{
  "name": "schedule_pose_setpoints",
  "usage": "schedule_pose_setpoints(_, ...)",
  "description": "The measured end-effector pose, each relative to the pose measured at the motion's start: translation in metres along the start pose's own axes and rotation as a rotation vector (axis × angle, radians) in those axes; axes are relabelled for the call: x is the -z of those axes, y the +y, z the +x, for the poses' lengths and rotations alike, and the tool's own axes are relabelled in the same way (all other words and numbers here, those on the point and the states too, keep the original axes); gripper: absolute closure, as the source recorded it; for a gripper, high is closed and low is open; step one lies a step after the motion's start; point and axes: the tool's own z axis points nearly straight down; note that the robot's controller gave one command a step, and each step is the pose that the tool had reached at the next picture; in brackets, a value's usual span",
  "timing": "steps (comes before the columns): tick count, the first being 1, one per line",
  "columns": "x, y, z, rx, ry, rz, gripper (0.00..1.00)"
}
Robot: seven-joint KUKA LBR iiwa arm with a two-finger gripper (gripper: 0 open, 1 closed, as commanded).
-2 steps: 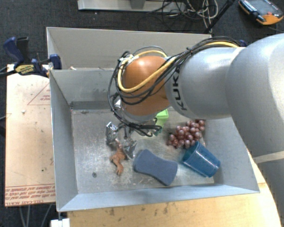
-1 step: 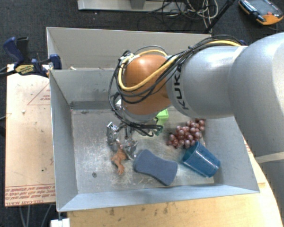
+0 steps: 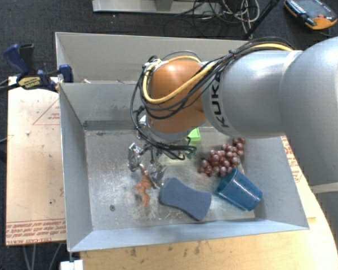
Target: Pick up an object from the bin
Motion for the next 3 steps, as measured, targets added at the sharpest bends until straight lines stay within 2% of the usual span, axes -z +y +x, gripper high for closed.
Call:
schedule_pose_setpoints(2, 0.033, -0.001, -0.002, -0.002, -0.008, 0.006, 1.0)
schedule_pose_setpoints(3, 0.048, 0.0, -0.001, -0.002, -0.003, 0.003, 1.0)
